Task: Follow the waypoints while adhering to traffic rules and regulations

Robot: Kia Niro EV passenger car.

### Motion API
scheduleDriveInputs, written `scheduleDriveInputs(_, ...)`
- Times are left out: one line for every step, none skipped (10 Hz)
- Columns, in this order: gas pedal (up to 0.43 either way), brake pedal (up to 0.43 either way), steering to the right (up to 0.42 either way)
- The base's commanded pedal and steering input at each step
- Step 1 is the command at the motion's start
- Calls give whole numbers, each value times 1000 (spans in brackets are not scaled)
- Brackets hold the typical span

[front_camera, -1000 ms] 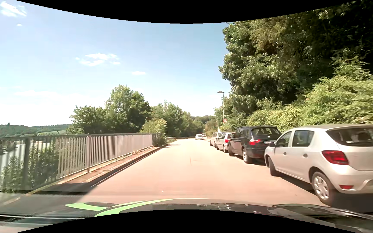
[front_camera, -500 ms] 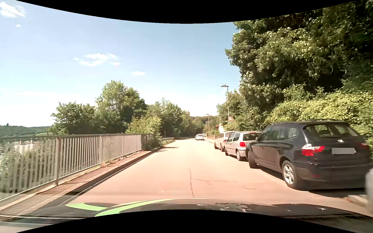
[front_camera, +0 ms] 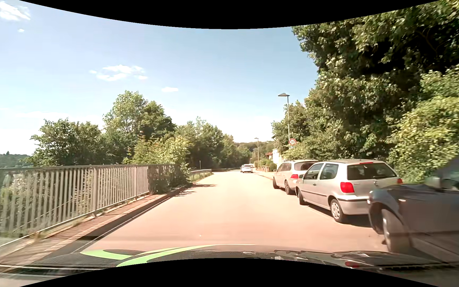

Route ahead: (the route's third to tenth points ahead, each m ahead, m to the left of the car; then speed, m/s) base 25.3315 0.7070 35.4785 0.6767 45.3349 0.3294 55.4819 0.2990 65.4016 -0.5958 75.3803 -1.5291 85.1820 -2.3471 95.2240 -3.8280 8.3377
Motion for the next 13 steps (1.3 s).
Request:
scheduleDriveInputs(0,0,0)
scheduleDriveInputs(0,0,0)
scheduleDriveInputs(0,0,0)
scheduleDriveInputs(0,0,0)
scheduleDriveInputs(0,0,0)
scheduleDriveInputs(0,0,0)
scheduleDriveInputs(0,0,0)
scheduleDriveInputs(0,0,0)
scheduleDriveInputs(0,0,-1)
scheduleDriveInputs(0,0,-3)
scheduleDriveInputs(0,0,-3)
scheduleDriveInputs(0,0,-3)
scheduleDriveInputs(0,0,-3)
